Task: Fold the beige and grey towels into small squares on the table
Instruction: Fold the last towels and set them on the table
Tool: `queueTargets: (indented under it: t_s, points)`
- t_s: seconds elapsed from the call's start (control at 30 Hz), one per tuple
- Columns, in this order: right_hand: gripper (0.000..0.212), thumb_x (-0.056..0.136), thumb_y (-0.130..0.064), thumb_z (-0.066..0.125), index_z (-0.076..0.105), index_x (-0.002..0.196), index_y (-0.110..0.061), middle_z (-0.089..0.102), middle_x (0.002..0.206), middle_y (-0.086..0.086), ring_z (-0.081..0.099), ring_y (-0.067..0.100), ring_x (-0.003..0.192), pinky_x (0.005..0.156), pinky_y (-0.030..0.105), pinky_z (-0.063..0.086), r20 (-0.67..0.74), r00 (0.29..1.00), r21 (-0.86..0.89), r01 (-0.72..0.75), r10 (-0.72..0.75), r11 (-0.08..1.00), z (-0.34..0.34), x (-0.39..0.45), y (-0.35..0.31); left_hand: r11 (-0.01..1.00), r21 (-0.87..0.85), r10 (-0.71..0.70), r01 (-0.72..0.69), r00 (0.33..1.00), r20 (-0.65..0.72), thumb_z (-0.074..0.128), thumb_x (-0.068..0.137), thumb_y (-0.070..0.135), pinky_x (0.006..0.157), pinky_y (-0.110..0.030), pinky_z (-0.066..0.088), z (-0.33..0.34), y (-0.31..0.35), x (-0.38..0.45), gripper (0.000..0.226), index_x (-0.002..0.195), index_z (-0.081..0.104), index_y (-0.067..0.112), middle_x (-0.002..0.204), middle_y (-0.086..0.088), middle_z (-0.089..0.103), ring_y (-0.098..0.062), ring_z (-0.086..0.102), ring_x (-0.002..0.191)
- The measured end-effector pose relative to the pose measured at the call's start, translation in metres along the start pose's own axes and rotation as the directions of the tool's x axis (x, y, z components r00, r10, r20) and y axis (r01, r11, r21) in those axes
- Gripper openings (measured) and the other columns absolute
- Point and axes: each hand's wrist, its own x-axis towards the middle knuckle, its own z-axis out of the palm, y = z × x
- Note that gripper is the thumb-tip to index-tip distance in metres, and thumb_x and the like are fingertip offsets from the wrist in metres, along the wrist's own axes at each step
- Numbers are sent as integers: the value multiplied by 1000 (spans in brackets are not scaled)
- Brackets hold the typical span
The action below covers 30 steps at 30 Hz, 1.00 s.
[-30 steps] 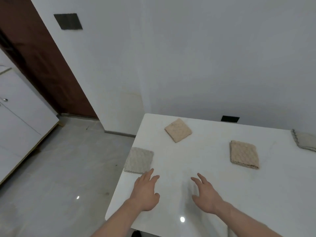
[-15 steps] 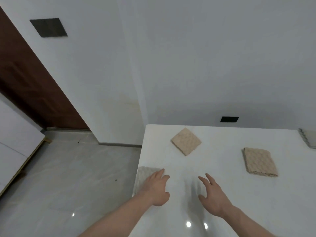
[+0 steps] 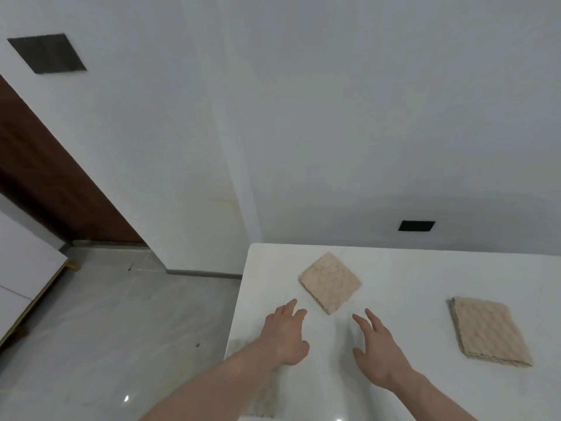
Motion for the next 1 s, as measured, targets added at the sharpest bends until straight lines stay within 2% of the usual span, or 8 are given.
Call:
queueTargets:
  t_s: [0.2, 0.37, 0.47, 0.57, 0.73, 0.83, 1.0]
  points:
    - [75, 98, -25, 50, 9, 161, -28, -4, 169, -2, 9, 24, 155, 120, 33, 28, -38, 999, 8, -16, 16, 1000, -2, 54, 0, 1000, 16, 8, -8, 1000, -29, 54, 93, 41, 123, -44, 21, 10, 7, 68, 82, 162, 14, 22, 170, -6, -15, -28, 5, 156]
    - [74, 99, -22, 46, 6, 161, -29, -6, 169, -1, 2, 26, 156, 123, 37, 23, -67, 998, -43, -15, 12, 999, -1, 106, 11, 999, -46, 12, -16, 995, -99, 55, 94, 46, 125, -48, 15, 27, 10, 118, 84, 162, 12, 23, 170, -5, -16, -27, -1, 157]
    - [73, 99, -22, 45, 7, 161, -31, -6, 169, 0, 0, 27, 156, 124, 39, 23, -63, 998, -84, 0, -5, 996, -1, 136, 15, 999, -43, -2, -2, 996, -91, 48, 97, 54, 126, -52, 7, 37, 6, 145, 87, 164, 3, 20, 170, -5, -16, -27, -5, 158]
    - [72, 99, -23, 44, 8, 161, -31, -3, 170, 1, 3, 26, 156, 121, 42, 29, -49, 998, -142, 33, -40, 989, 2, 161, 17, 999, -29, -15, 13, 997, -80, 38, 98, 62, 126, -53, -4, 47, 5, 163, 90, 164, -4, 19, 170, -4, -21, -26, -13, 158]
    - [65, 104, -31, 37, 7, 162, -28, -3, 170, -1, 6, 23, 156, 119, 43, 30, -11, 1000, -180, 19, -21, 983, 14, 184, 13, 999, -33, 8, -12, 992, -126, 31, 96, 72, 126, -52, -7, 46, -1, 175, 91, 165, 3, 18, 172, -4, -14, -25, -12, 158]
    - [63, 105, -37, 37, 9, 162, -29, 1, 170, -2, 13, 22, 153, 117, 43, 30, -55, 998, -194, -29, 19, 981, 20, 183, 9, 999, -13, 31, -32, 994, -107, 29, 98, 70, 126, -52, -8, 37, -9, 183, 87, 165, 5, 20, 172, -1, -13, -22, -12, 158]
    - [63, 106, -43, 35, 11, 161, -27, 7, 169, 1, 27, 26, 144, 112, 42, 35, -102, 992, -210, -97, 77, 973, 28, 180, -3, 994, 65, 97, -92, 992, -82, 34, 104, 55, 127, -52, -4, 21, -22, 197, 73, 164, 7, 21, 172, 0, -12, -21, -9, 159]
